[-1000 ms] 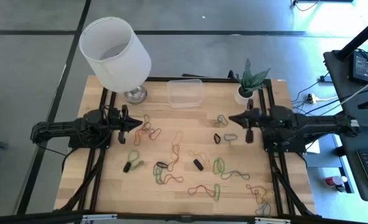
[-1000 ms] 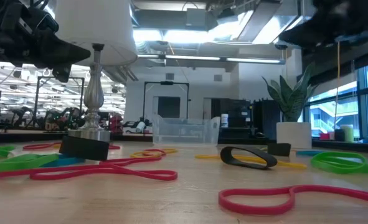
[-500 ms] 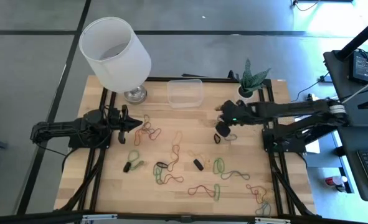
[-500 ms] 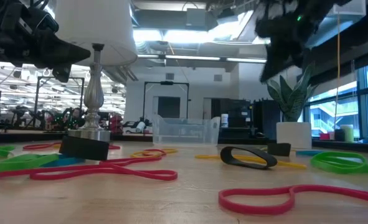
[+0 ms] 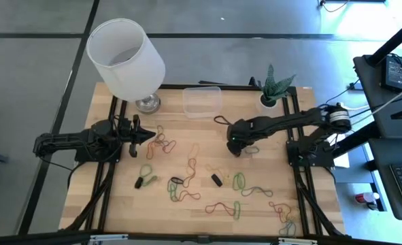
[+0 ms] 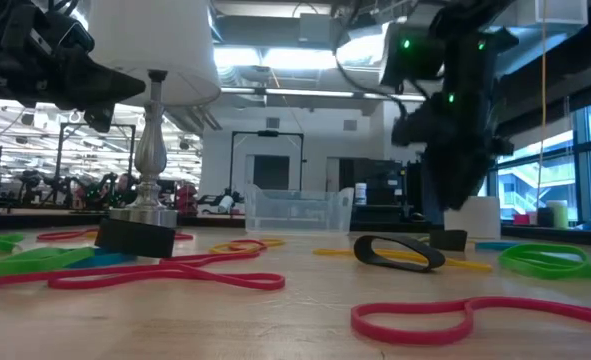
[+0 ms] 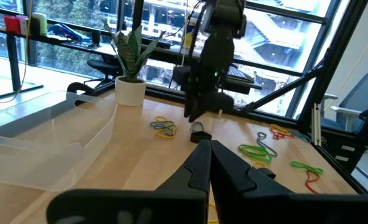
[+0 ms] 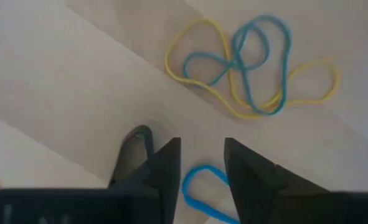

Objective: Pick and place rubber bands into bin
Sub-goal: Put the black rubber band into the transparent bin

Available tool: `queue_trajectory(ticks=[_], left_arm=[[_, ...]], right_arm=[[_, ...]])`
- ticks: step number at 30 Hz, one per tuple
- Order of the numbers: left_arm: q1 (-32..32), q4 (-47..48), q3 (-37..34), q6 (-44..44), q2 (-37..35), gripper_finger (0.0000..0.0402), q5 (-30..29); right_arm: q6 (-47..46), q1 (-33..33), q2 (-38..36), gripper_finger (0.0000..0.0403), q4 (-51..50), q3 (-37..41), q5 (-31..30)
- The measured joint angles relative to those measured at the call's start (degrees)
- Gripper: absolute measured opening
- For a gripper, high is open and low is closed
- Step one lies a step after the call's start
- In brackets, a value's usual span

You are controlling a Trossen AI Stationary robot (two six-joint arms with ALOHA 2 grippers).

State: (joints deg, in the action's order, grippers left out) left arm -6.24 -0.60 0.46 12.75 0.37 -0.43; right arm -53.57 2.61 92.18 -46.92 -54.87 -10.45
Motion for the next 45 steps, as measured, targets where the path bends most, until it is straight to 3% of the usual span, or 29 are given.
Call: queue_trajectory(ticks=[9,16,27,38,45], left_arm=[[0.0,0.0,-0.01,0.0,-0.01,0.0002,0.0],[-0.01,0.0,0.0,0.0,0.01,0.0002,0.0],[-0.01,0.0,-0.01,0.0,0.01,0.0002,0.0],[0.0,0.0,0.0,0.0,0.01,0.0002,0.0],[0.0,0.0,-0.01,0.0,-0.01,0.0002,0.0]], right_arm=[[-0.68,-0.44,6.09,0.0141,3.39,0.0,7.03],[-1.74,-1.03,7.22,0.0142,4.77,0.0,7.33],[-1.94,-1.03,1.41,0.0142,3.93,0.0,7.11],[-1.41,-1.74,1.34,0.0141,1.38,0.0,5.57],[-0.05,-1.7,3.54,0.0116,1.27,0.0,6.3]])
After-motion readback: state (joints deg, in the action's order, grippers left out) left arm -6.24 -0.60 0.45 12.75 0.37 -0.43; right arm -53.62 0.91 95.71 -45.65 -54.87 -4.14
